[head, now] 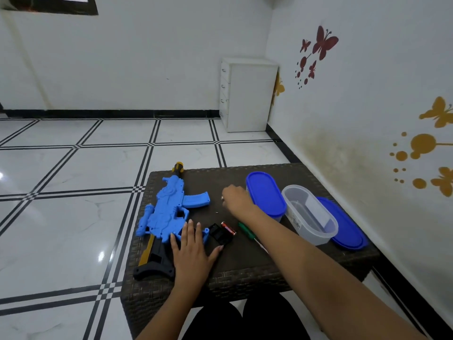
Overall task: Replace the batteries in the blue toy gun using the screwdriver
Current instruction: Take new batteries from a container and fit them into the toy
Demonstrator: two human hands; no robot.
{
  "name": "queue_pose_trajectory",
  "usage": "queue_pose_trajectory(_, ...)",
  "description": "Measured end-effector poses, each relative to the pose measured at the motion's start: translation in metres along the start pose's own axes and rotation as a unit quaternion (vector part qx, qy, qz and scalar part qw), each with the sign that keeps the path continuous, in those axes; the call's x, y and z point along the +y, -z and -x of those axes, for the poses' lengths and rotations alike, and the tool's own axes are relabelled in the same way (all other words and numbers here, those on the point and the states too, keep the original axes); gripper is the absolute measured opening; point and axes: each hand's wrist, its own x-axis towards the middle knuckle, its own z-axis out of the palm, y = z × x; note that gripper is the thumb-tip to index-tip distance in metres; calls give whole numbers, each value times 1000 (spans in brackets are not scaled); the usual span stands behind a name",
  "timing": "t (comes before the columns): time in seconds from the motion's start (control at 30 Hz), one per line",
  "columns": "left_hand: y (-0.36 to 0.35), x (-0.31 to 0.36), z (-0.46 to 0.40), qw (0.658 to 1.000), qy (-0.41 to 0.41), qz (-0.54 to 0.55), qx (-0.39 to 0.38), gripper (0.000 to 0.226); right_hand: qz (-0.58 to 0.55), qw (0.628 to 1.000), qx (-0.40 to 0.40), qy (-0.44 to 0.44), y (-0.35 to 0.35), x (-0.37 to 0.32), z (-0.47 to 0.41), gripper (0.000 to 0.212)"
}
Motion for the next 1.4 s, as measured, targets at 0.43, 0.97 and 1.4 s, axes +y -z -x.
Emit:
queue_pose_trajectory(0.43,-5,-1,0,1000,3,-2,21,120,-39,950,-124,-285,13,154,82,36)
queue_pose_trajectory(0.97,0,0,0,1000,14,-13,6,141,-220,974,-10,-52,7,11,68,25)
queue_pose_trajectory(1.4,6,2,3,1000,-4,-20,11,89,-143,984,-69,-75,-27,-5,44,24)
